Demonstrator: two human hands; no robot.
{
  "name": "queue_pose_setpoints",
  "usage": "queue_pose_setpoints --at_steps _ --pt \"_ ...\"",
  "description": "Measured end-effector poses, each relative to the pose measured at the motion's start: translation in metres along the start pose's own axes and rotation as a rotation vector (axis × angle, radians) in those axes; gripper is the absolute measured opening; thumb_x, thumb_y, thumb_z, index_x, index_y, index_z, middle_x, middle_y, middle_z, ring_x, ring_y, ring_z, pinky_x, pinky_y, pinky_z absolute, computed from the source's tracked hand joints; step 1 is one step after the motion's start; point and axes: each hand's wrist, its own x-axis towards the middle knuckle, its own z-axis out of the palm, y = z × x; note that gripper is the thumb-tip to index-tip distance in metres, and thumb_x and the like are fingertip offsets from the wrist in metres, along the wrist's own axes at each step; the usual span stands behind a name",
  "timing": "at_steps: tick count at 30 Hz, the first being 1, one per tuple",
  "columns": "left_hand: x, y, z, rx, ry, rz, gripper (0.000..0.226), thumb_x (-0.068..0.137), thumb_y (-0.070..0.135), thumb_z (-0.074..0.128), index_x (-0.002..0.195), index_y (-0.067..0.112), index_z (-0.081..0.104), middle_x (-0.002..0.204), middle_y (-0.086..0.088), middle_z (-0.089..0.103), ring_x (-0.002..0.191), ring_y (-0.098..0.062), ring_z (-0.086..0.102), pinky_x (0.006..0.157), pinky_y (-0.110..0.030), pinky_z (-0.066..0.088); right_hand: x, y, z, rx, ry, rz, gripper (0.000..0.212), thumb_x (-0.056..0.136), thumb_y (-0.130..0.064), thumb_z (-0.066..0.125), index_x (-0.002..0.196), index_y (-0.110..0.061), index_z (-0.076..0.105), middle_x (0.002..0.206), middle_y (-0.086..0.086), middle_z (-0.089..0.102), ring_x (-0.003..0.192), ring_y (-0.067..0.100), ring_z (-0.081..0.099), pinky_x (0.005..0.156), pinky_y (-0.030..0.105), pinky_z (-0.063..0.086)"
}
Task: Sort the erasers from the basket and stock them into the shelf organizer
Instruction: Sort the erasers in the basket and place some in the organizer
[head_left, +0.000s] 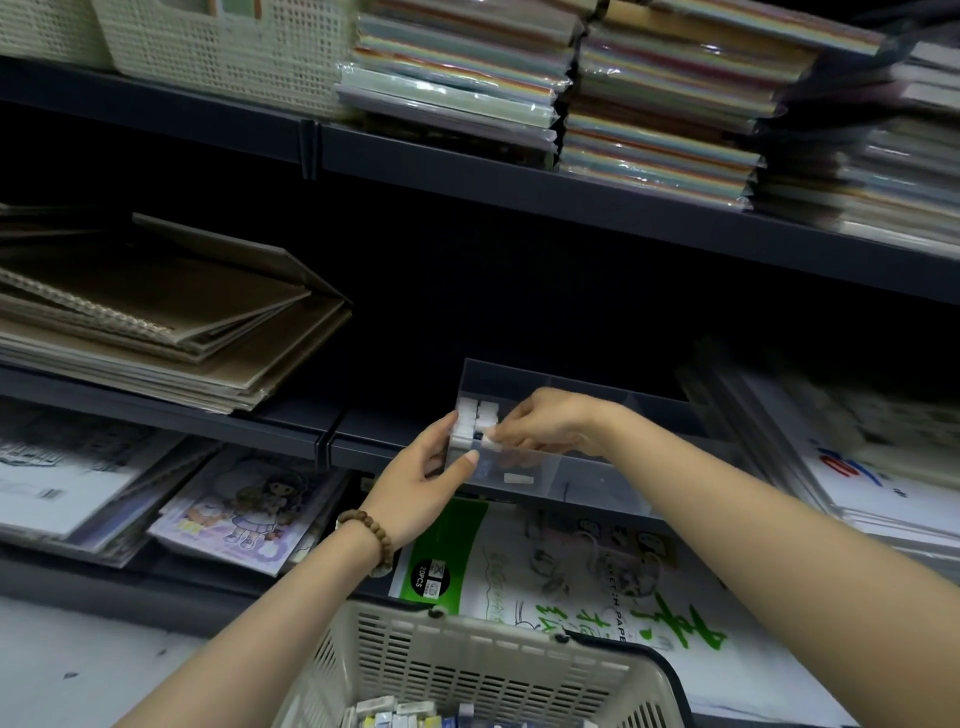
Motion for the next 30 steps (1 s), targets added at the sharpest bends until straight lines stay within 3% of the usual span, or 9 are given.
queue_pose_setpoints --at_steps 3,6,8,12,14,17,21,26,30 --pt "0.000 0.000 -0.001 0.003 -0.003 0.001 0.063 0.089 0.040 0.055 0.145 0.034 0.028 0.148 0.002 0.037 0.133 -0.013 0.039 0.106 -0.026 0.035 0.007 -0.007 0.002 -0.031 -0.047 0.076 0.049 0.084 -0.047 0.064 0.113 -0.007 0.064 0.105 0.007 0.069 0.096 0.018 0.066 0.087 0.031 0.054" --pt "0.000 0.000 -0.002 -0.028 -0.013 -0.001 0.062 0.090 0.037 0.055 0.145 0.032 0.029 0.148 0.001 0.039 0.132 -0.013 0.041 0.111 -0.036 0.035 0.007 -0.009 -0.003 0.236 -0.151 0.137 0.039 0.090 -0.036 0.061 0.110 -0.003 0.060 0.113 0.014 0.064 0.091 0.019 0.070 0.075 0.026 0.059" --pt "0.001 0.000 -0.002 -0.029 -0.011 -0.002 0.061 0.090 0.037 0.055 0.145 0.031 0.030 0.147 0.000 0.040 0.132 -0.014 0.042 0.110 -0.039 0.035 0.006 -0.009 -0.005 0.361 -0.188 0.179 0.038 0.091 -0.029 0.060 0.115 0.000 0.055 0.122 0.013 0.058 0.094 0.019 0.070 0.079 0.027 0.058" --pt "0.001 0.000 -0.001 -0.008 0.007 0.000 0.061 0.090 0.039 0.055 0.145 0.034 0.030 0.148 0.000 0.037 0.132 -0.013 0.041 0.104 -0.026 0.036 0.006 -0.014 0.000 0.270 -0.155 0.225 0.045 0.092 -0.026 0.059 0.125 0.002 0.050 0.119 0.010 0.061 0.087 0.017 0.067 0.065 0.023 0.058" --pt "0.001 0.000 -0.001 -0.007 0.007 0.003 0.060 0.090 0.038 0.055 0.144 0.035 0.030 0.148 -0.001 0.037 0.132 -0.013 0.041 0.101 -0.024 0.037 0.005 -0.016 -0.001 0.321 -0.171 0.245 0.044 0.092 -0.023 0.059 0.127 0.001 0.048 0.120 0.013 0.059 0.089 0.020 0.065 0.066 0.025 0.059" --pt "0.000 0.001 -0.001 -0.018 -0.004 0.006 0.059 0.090 0.037 0.056 0.143 0.036 0.032 0.147 -0.001 0.040 0.131 -0.012 0.043 0.106 -0.029 0.037 0.009 -0.015 0.003 0.446 -0.118 0.232 0.038 0.093 -0.018 0.057 0.126 0.001 0.050 0.122 0.010 0.056 0.104 0.023 0.061 0.071 0.025 0.058" --pt "0.000 0.001 -0.005 -0.005 0.012 0.011 0.057 0.090 0.034 0.057 0.142 0.036 0.033 0.145 0.000 0.042 0.128 -0.011 0.044 0.102 -0.026 0.039 0.017 -0.013 0.016 0.267 0.071 0.148 0.018 0.092 -0.025 0.058 0.092 -0.007 0.060 0.088 0.003 0.062 0.083 0.015 0.059 0.084 0.028 0.052" --pt "0.001 0.003 -0.009 -0.008 -0.024 0.008 0.053 0.091 0.037 0.055 0.141 0.035 0.037 0.144 -0.002 0.044 0.116 0.003 0.040 0.086 -0.008 0.035 0.011 -0.010 0.009 0.335 0.056 0.173 0.014 0.087 -0.023 0.067 0.084 -0.009 0.064 0.079 -0.001 0.067 0.072 0.005 0.063 0.064 0.015 0.053" --pt "-0.001 0.003 -0.009 -0.005 -0.040 0.016 0.055 0.090 0.035 0.056 0.141 0.037 0.035 0.144 0.001 0.043 0.116 0.006 0.039 0.087 -0.007 0.035 0.011 -0.008 0.014 0.361 0.152 0.160 0.026 0.084 -0.017 0.070 0.103 0.000 0.066 0.098 0.011 0.071 0.086 0.015 0.070 0.082 0.025 0.056"
